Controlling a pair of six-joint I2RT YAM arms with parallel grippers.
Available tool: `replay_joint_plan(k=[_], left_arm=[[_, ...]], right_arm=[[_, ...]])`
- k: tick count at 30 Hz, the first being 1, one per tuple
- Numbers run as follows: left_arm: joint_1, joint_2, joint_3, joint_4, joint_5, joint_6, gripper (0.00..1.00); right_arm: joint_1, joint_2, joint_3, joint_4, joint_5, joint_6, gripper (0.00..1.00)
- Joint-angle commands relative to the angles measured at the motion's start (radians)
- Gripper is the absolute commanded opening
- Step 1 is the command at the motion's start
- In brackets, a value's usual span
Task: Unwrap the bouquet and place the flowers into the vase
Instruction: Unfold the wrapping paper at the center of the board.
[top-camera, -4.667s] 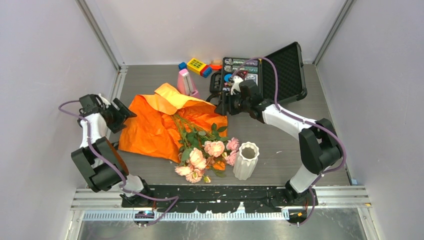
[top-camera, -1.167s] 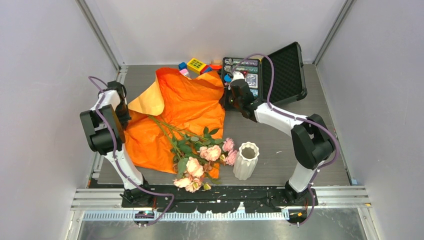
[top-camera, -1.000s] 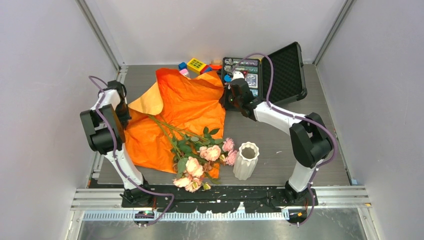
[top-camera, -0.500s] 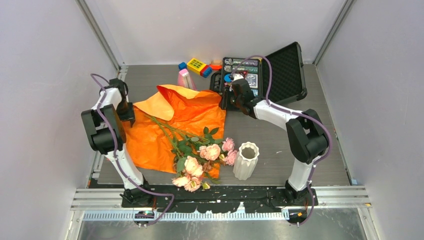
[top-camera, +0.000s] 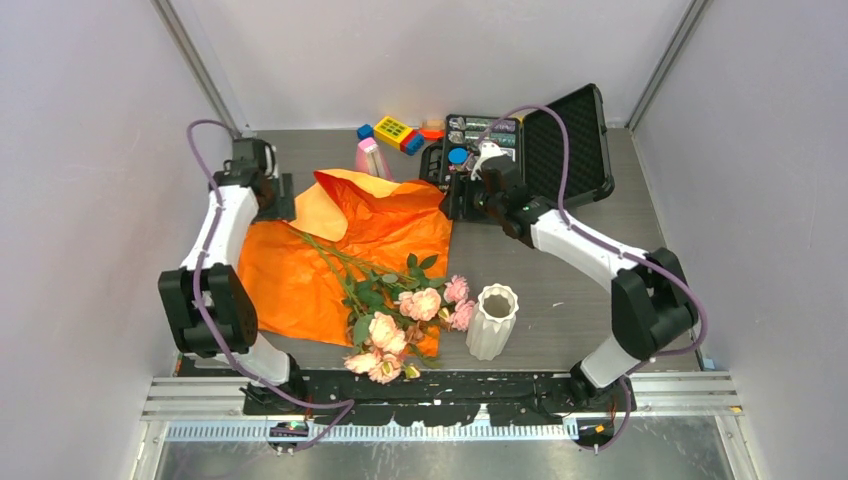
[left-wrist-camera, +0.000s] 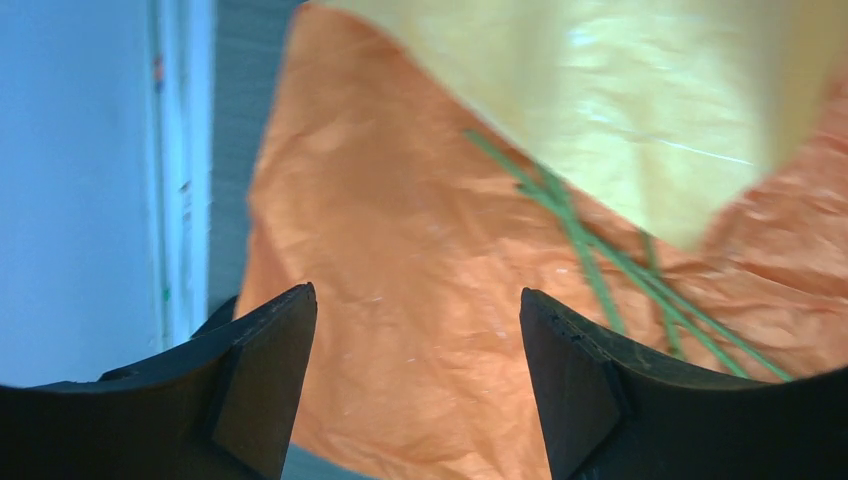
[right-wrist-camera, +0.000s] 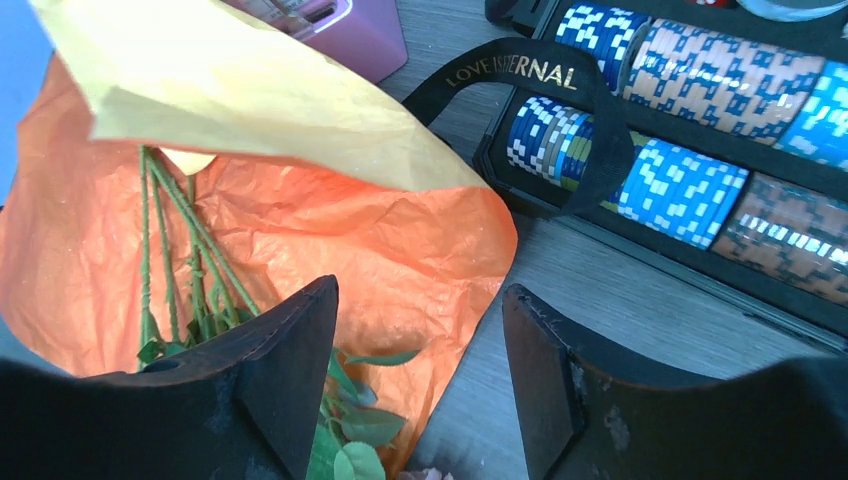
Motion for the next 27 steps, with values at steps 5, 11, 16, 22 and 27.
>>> replay_joint_plan(k=[5, 11, 16, 22, 27], left_arm=[[-0.260, 0.057, -0.034, 0.075, 0.106, 0.021, 0.76], [-0.340, 0.114, -0.038, 0.077, 0.102, 0.034, 0.76], [-0.353, 0.172, -0.030, 0.087, 0.147, 0.043, 0.68], [-0.358, 0.224, -0.020, 0.092, 0.141, 0.043, 0.57], [-0.360, 0.262, -0.005, 0.099, 0.127, 0.081, 0.48]], right_arm=[[0.000, -0.179, -0.098, 0.053, 0.043, -0.033, 0.69], [0.000, -0.216, -0.130, 0.070, 0.048, -0.033, 0.69], [0.000, -0.213, -0.136, 0.097, 0.048, -0.029, 0.69], [-0.001, -0.211, -0.142, 0.108, 0.049, -0.025, 0.69], [-0.002, -0.210, -0.149, 0.118, 0.047, -0.022, 0.69]])
